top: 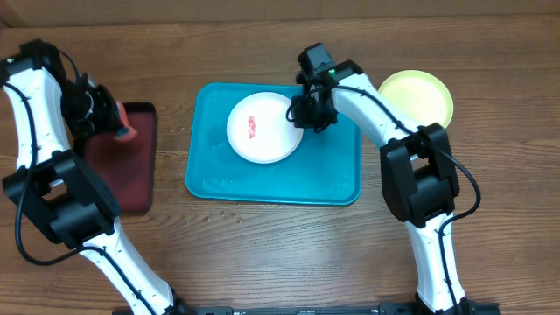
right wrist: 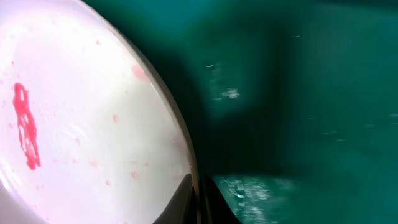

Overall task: Clean dirty plates on tray and stack at the side
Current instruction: 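Bring the sponge in the left gripper onto the white plate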

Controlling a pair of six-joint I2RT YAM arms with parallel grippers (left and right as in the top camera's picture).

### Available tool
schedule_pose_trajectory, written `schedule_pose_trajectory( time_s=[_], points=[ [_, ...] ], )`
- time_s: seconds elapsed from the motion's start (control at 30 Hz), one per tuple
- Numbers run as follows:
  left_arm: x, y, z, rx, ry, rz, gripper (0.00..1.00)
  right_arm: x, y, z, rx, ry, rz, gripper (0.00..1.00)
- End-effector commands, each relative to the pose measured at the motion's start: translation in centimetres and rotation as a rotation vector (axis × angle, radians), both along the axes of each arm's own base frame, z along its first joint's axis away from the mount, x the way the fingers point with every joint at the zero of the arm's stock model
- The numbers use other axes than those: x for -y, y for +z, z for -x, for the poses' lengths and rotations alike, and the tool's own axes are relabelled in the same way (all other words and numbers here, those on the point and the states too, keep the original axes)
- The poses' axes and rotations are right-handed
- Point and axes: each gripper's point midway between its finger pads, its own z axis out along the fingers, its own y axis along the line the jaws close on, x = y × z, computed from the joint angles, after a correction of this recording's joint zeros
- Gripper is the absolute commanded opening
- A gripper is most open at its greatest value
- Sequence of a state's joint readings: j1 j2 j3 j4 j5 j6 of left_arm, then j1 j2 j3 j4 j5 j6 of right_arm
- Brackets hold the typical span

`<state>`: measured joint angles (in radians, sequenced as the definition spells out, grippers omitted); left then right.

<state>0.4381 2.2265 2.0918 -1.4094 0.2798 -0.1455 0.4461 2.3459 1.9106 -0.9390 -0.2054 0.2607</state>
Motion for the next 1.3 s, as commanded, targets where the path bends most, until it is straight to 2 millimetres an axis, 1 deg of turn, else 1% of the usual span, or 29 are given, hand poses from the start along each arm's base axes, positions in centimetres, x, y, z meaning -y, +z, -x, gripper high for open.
schedule_pose_trajectory(
  time_s=[0.0,0.1,0.13,0.23,0.3,0.4,0.5,0.57,0.67,0.7,0.87,0.9,1.03,1.17,1.27],
  points=[
    [1.5,5.1,-1.2,0.14,-0.068,-0.017,0.04,-2.1,-0.3,1.1,0.002,0.044,-0.007,0.04],
    [2.8,5.2,-1.3,0.135,-0.089,-0.011,0.04,-3.1,-0.3,1.6,0.007,0.059,-0.006,0.04],
    [3.3,5.0,-1.4,0.128,-0.101,-0.008,0.04,-3.1,-0.4,1.6,0.008,0.041,0.008,0.04],
    [4.6,4.5,-1.7,0.117,-0.13,-0.004,0.04,-2.1,-0.8,1.4,0.026,-0.027,0.091,0.04],
    [5.5,4.3,-1.8,0.112,-0.15,-0.001,0.04,-1.8,-1.0,1.4,0.031,-0.032,0.11,0.04],
    [7.3,4.2,-2.0,0.108,-0.191,0.003,0.04,-1.6,-1.4,1.7,0.021,-0.032,0.115,0.04],
    [9.4,4.2,-2.3,0.108,-0.239,0.006,0.04,-1.5,-1.8,2.0,0.014,-0.032,0.12,0.04],
    [11.2,4.2,-2.5,0.108,-0.278,0.008,0.04,-1.4,-1.9,2.0,0.011,-0.032,0.121,0.08],
    [13.3,4.2,-2.8,0.116,-0.329,0.006,0.04,-1.5,-1.9,1.9,0.014,-0.032,0.119,0.07],
    [13.9,4.2,-2.9,0.12,-0.343,0.004,0.04,-1.5,-1.9,2.0,0.014,-0.031,0.119,0.04],
    [17.6,4.1,-3.3,0.118,-0.37,0.009,0.04,-1.4,-1.9,2.0,0.011,-0.031,0.121,0.04],
    [18.8,3.9,-3.4,0.118,-0.385,0.012,0.04,-1.4,-1.9,2.0,0.011,-0.032,0.121,0.04],
    [21.8,2.6,-3.3,0.086,-0.423,0.004,0.04,-1.4,-1.9,2.0,0.011,-0.032,0.121,0.04],
    [23.9,0.4,-3.2,0.039,-0.45,-0.029,0.04,-1.4,-1.9,2.0,0.011,-0.033,0.121,0.04],
    [25.6,-1.6,-2.7,-0.005,-0.494,-0.043,0.04,-1.3,-1.9,1.9,0.012,-0.035,0.121,0.04]
  ],
)
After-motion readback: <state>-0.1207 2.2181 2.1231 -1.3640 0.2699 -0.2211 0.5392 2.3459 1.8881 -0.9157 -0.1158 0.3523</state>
